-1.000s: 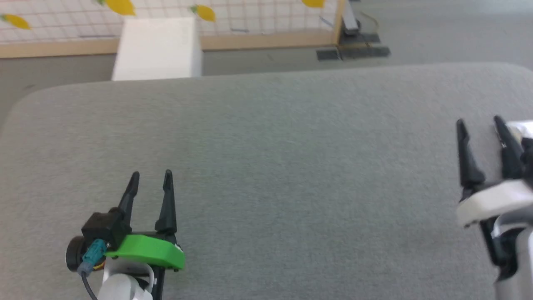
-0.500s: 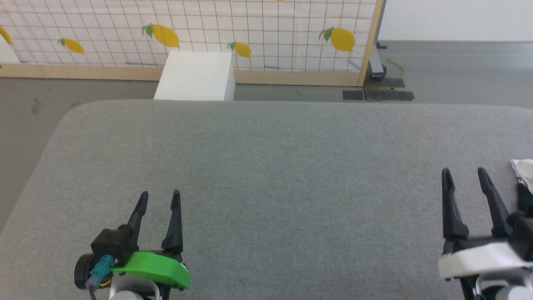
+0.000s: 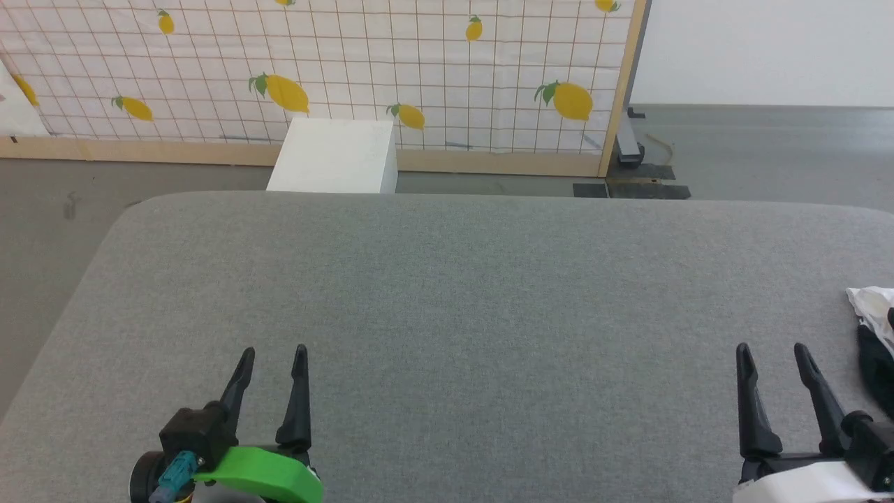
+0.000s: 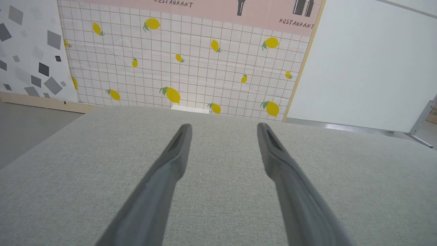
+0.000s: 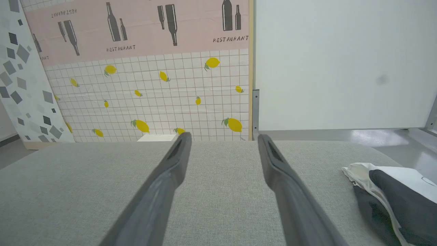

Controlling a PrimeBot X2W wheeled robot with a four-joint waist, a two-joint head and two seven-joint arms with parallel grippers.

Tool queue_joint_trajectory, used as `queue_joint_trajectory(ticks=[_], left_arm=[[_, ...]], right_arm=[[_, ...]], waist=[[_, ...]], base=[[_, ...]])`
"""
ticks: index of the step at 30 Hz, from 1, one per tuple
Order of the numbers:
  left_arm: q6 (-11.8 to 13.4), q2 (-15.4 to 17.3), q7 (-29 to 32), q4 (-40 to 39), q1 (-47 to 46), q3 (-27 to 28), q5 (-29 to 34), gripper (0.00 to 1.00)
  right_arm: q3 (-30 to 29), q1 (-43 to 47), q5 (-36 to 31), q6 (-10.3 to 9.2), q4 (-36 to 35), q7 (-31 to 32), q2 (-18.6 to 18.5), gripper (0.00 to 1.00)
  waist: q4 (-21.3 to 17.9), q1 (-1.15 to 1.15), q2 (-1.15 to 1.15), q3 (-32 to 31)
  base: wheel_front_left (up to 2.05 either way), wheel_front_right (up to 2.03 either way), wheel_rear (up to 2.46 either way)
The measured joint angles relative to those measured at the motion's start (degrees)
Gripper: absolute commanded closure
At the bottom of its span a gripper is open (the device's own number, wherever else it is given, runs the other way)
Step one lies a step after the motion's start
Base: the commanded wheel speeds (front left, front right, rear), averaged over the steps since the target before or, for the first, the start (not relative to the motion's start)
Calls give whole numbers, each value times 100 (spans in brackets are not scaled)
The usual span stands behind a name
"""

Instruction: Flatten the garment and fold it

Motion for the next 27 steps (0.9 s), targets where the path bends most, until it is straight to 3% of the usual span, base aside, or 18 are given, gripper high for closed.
queue_joint_trajectory(ticks=[18, 19, 27], left_arm=[[-1, -12, 0, 30, 55, -53, -41, 0], [-1, -12, 0, 31, 55, -52, -44, 100], [3, -11, 8, 29, 52, -51, -43, 100]], right_arm=[[69, 32, 91, 0, 282, -43, 1, 0], [69, 32, 93, 0, 290, -43, 1, 100], [69, 32, 92, 0, 289, -40, -1, 100]], waist=[[-48, 0, 0, -23], [-52, 0, 0, -24], [-56, 0, 0, -20]], base=[[0, 0, 0], [0, 0, 0], [0, 0, 0]])
